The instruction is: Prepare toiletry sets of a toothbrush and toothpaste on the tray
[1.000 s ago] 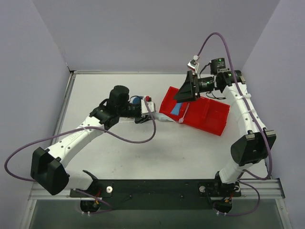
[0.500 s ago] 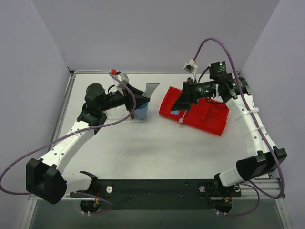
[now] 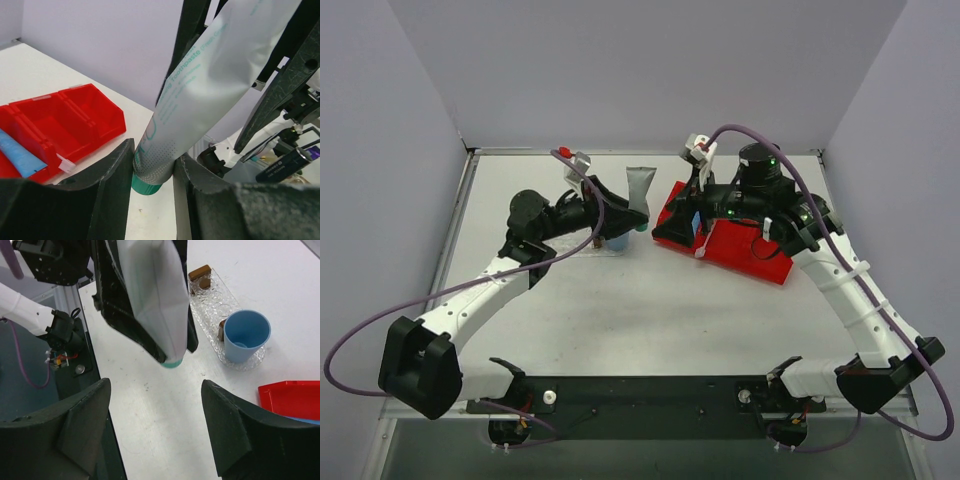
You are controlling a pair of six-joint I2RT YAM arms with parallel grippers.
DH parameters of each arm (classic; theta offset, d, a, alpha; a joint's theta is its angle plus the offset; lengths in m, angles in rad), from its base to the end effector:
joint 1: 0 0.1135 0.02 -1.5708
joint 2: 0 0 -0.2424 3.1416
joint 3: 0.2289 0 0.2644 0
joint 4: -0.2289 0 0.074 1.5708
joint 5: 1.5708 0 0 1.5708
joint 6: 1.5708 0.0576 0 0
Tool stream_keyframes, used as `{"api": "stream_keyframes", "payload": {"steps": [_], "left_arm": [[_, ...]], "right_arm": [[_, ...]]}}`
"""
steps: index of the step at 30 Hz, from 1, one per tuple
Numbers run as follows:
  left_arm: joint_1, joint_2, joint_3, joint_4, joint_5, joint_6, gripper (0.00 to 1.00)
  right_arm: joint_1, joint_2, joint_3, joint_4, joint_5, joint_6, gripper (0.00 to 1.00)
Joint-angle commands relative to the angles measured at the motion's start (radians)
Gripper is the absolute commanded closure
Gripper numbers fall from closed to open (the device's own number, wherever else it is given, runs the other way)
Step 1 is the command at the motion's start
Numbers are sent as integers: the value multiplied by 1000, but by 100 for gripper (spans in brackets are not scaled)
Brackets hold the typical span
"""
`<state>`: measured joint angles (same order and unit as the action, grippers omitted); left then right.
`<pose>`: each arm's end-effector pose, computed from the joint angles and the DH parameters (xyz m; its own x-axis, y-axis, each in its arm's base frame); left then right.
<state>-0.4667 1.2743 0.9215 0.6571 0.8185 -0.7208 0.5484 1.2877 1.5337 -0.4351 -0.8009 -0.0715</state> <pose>0.2666 -0.1814 0.3466 -0.4124 -0.2972 -0.8611 0.8749 0.1340 -0.4653 0.2340 0.1914 0.4457 -0.0911 -0.1139 -0.9893 -0.9736 0.2188 0.0645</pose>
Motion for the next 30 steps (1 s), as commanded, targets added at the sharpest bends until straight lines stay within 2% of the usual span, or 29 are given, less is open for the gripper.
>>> {"api": "stream_keyframes", "payload": {"steps": [1, 5, 15, 23, 30], "left_arm": [[-27, 17, -6, 189, 10, -118, 100], [-33, 40, -15, 266, 11, -181, 100], [-53, 69, -35, 338, 21, -218, 100], [-55, 82, -56, 429, -5, -296, 100], [-55, 118, -75, 571, -64, -390, 100]], "right_arm": [[31, 30, 55, 95, 75, 22, 33], [38, 61, 82, 105, 78, 48, 33], [38, 82, 121, 108, 69, 65, 36], [38, 102, 138, 124, 26, 114, 42], [48, 116, 146, 134, 11, 137, 47]]}}
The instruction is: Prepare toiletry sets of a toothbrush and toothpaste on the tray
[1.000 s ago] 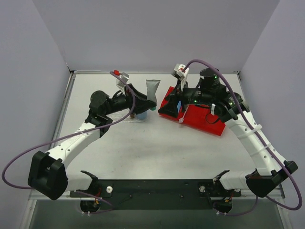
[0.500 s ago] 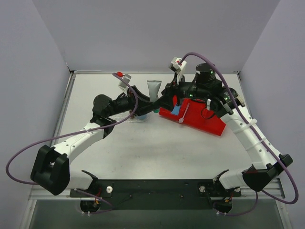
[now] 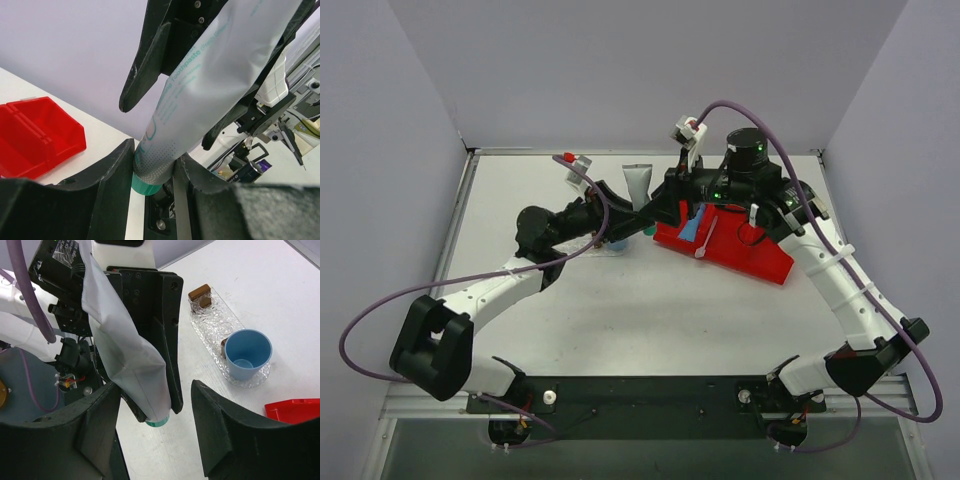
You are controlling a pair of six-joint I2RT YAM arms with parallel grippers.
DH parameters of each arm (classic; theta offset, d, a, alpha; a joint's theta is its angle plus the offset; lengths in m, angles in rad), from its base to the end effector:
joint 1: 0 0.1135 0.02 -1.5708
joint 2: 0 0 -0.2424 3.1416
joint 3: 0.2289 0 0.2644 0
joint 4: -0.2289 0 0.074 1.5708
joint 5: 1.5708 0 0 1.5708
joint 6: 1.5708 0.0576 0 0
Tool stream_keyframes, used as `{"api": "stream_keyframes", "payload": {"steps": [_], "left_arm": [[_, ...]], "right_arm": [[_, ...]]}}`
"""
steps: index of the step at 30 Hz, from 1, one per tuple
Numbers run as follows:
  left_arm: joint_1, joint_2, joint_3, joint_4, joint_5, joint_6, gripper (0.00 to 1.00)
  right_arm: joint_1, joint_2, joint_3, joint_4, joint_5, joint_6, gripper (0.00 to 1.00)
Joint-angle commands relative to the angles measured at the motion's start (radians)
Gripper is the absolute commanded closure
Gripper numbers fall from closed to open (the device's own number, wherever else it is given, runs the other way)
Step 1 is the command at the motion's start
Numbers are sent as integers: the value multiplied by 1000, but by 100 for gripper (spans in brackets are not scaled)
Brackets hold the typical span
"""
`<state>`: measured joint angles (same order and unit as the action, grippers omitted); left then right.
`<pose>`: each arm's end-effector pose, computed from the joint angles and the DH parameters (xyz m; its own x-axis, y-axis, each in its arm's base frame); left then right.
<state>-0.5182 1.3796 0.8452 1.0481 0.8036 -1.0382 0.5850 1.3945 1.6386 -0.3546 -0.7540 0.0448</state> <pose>0.2621 -0.1972 0.3280 -0.5486 -0.3755 -0.7470 0.8189 -0.0612 -0.5707 0.2518 0.2141 0.4598 -0.1353 -0.0504 -0.9895 -0.9647 0.2345 0.1199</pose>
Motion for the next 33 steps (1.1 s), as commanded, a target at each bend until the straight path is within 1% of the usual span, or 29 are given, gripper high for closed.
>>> {"api": "stream_keyframes", "payload": {"steps": [1, 6, 14, 16, 21, 24, 25, 27, 28, 30, 31, 32, 33], "left_arm": [[-3, 16, -1, 191, -59, -89, 100], [-8, 36, -6, 233, -67, -112, 100], [-17, 41, -9, 233, -58, -103, 100], [-20, 42, -11, 230, -58, -100, 100], [-22, 42, -8, 227, -53, -95, 100], [-23, 38, -8, 227, -53, -95, 100], [-23, 38, -8, 227, -52, -94, 100], [-23, 35, -11, 225, -50, -92, 100], [-23, 35, -11, 225, -49, -91, 100], [-20, 29, -9, 207, -44, -76, 100], [-19, 26, -8, 201, -38, -69, 96], [-11, 18, -5, 184, -27, -63, 84], [-5, 13, -2, 173, -20, -51, 76]], "right_arm": [[15, 12, 43, 54, -38, 21, 48], [16, 27, 55, 54, -45, 29, 50], [16, 43, 78, 51, -57, 41, 54], [16, 46, 82, 49, -61, 41, 59], [18, 54, 81, 49, -62, 44, 66], [21, 61, 84, 48, -65, 46, 73], [22, 64, 86, 48, -67, 47, 78], [24, 64, 87, 45, -68, 46, 87], [26, 66, 89, 43, -67, 44, 93], [26, 66, 90, 36, -58, 37, 98], [26, 63, 90, 32, -51, 30, 100], [26, 58, 92, 28, -38, 24, 100], [26, 57, 92, 20, -28, 21, 100]]}}
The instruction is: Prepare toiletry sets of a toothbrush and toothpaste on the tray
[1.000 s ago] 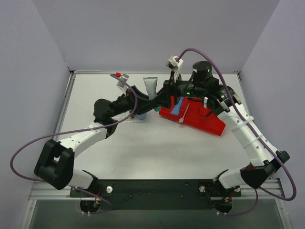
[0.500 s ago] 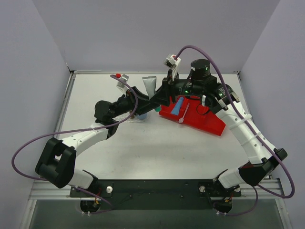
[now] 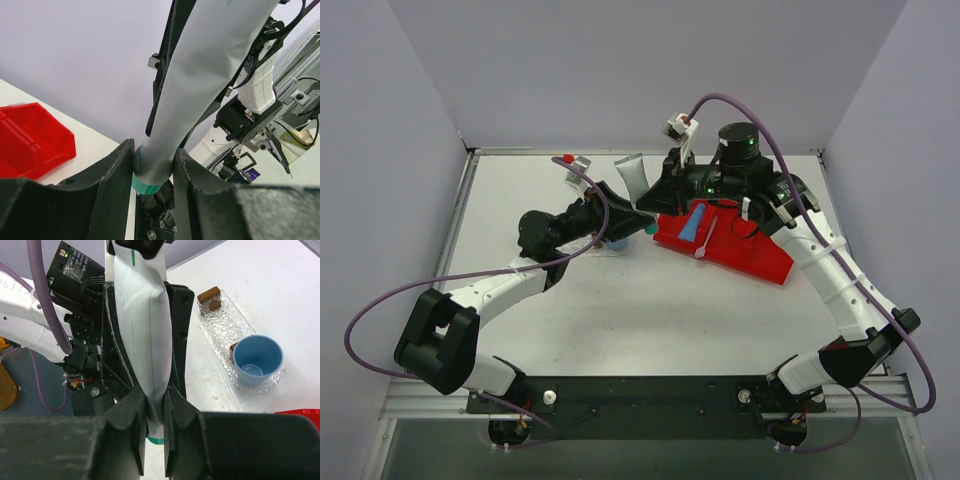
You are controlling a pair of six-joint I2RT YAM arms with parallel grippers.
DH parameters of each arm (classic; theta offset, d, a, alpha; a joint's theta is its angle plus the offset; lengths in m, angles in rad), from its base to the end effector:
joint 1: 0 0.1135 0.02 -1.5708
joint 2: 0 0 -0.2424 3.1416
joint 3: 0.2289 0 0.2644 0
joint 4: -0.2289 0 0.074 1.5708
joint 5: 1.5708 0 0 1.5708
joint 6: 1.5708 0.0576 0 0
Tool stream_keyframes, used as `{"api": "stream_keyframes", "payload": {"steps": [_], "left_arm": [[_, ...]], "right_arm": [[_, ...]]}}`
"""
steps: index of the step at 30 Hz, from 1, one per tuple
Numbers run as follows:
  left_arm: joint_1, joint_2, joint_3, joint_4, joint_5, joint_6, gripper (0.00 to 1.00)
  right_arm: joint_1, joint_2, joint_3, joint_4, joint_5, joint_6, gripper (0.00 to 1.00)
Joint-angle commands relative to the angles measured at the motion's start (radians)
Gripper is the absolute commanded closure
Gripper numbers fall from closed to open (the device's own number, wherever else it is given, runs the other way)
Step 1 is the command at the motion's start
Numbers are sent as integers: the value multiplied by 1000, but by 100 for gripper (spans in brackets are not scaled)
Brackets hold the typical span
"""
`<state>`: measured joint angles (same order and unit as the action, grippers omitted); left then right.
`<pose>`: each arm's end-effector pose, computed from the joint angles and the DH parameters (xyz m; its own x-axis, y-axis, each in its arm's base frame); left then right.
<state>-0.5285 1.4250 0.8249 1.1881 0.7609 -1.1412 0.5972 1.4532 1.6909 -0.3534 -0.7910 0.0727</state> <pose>0.2628 -0.1994 0.3216 -0.5829 -0.4220 -0.6943 0.7940 -0.1143 -0.5971 0.2593 0.2259 0.4599 -0.1664 -0.0514 -0.9847 -0.9699 0.1885 0.1540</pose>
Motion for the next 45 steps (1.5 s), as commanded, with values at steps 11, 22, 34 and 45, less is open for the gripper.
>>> {"api": "stream_keyframes", "payload": {"steps": [11, 22, 34, 45], "left_arm": [[131, -211, 5, -237, 155, 303, 24], [168, -222, 265, -634, 207, 627, 21], [168, -92, 689, -1445, 241, 1103, 20], [163, -83, 668, -1543, 313, 1105, 20]], "right_arm": [[7, -68, 38, -29, 116, -62, 100], [18, -73, -33, -29, 36, -88, 100], [72, -91, -91, -73, 68, -177, 100], [90, -82, -82, -78, 118, -194, 100]]}}
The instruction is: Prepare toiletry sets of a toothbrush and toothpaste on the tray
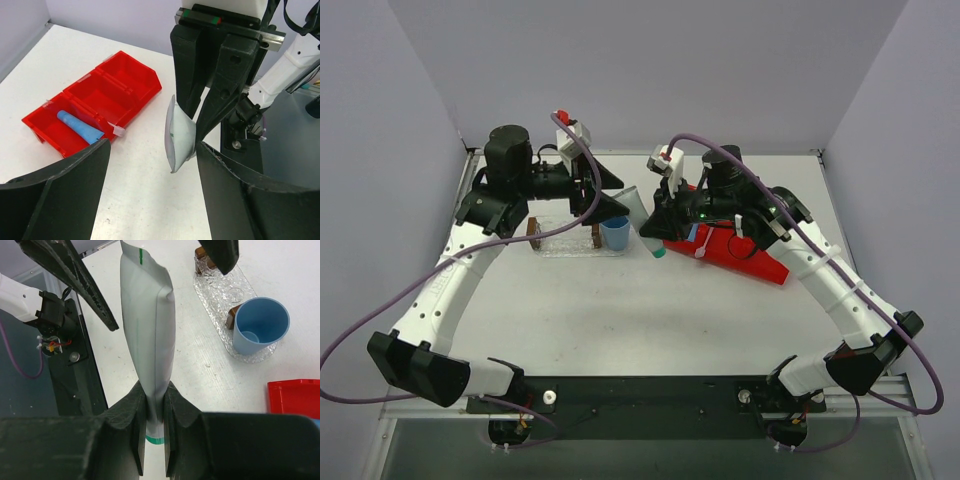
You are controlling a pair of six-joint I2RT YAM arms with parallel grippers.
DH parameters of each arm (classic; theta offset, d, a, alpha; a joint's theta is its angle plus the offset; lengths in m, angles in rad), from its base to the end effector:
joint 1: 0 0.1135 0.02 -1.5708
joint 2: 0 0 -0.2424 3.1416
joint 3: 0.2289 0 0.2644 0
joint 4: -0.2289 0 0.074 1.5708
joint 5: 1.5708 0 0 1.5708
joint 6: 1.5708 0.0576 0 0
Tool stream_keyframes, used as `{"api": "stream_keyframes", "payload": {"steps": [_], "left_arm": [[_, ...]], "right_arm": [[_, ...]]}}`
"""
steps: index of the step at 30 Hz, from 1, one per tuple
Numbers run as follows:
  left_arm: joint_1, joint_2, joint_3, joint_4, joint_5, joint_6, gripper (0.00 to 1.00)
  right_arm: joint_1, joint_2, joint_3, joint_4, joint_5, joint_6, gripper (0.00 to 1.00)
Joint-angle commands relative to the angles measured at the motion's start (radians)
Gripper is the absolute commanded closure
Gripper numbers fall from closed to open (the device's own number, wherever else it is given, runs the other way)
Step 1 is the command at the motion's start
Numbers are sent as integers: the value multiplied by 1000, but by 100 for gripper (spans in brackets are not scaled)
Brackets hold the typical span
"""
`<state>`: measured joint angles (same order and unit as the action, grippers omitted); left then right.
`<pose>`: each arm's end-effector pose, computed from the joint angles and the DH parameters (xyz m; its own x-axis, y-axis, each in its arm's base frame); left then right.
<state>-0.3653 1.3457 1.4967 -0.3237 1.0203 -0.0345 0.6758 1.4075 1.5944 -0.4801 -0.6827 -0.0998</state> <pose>0.2758 -0.1580 0.4299 -0.1939 0.0548 -0.9795 0.9649 0.1907 -0.1803 0.2395 0.2386 0.4252 -0.1291 -0.2026 -0.9707 -0.9742 0.2084 0.0861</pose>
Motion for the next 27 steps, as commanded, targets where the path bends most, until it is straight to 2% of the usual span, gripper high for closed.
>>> {"api": "stream_keyframes", "payload": {"steps": [1, 5, 17, 21, 25, 27], "left_arm": [[0, -8, -15, -15, 60, -17, 20], [-7, -11, -55, 86, 81, -114, 20], [-27, 1, -79, 218, 90, -231, 26], [-29, 4, -84, 213, 92, -229, 34], [-35, 7, -95, 238, 93, -245, 49], [-43, 10, -98, 238, 100, -243, 62]], "right_arm": [[13, -35, 16, 48, 11, -23, 100], [21, -24, 24, 47, 20, -24, 100], [42, -15, 18, 38, 48, -46, 100], [45, -22, 12, 40, 55, -52, 100], [48, -19, 9, 41, 57, -55, 100], [48, -21, 7, 40, 61, -57, 100]]}}
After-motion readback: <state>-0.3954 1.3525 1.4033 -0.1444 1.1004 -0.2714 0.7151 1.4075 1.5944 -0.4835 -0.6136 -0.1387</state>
